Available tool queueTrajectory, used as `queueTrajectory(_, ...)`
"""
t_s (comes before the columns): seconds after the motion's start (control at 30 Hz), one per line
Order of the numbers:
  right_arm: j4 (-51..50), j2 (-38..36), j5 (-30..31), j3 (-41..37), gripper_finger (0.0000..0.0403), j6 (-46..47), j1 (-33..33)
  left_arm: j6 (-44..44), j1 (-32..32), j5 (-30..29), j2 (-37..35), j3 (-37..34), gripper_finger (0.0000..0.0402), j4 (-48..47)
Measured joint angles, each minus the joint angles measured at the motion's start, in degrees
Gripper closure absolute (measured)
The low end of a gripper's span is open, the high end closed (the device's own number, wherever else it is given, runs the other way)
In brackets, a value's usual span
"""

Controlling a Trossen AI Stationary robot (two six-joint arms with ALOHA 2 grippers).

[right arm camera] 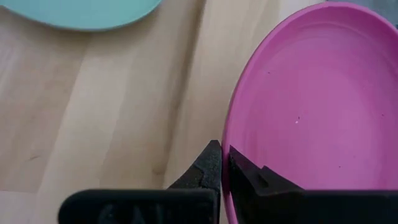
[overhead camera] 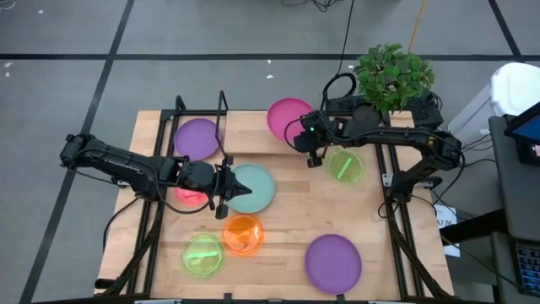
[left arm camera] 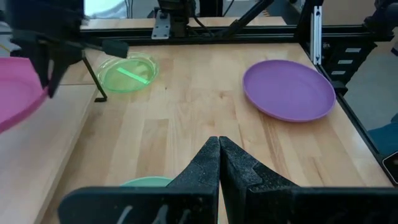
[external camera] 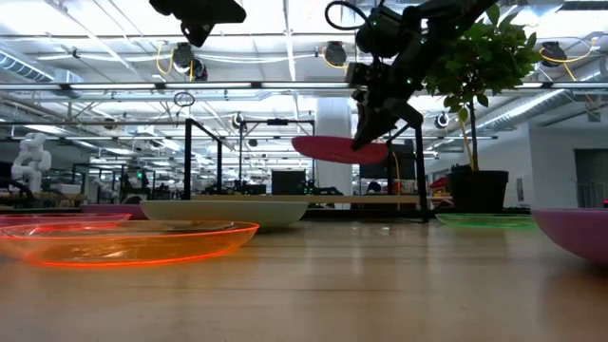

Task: Place and stack plates onto a shelf
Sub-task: Put the large pink plate on the shelf

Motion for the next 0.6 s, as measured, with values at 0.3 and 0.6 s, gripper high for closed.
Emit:
queueTrajectory(0.3,3.2,0.0,0.4,-4.7,0.0403,1.1,-0.4,-0.1,0.0,0.0,0.0,0.0,0.0398,0.0)
queueTrajectory(0.6,6.2,0.0,0.3,-8.3,0.0401,2.6,-1.3,0.3,0.0,0.0,0.0,0.0,0.0398,0.1)
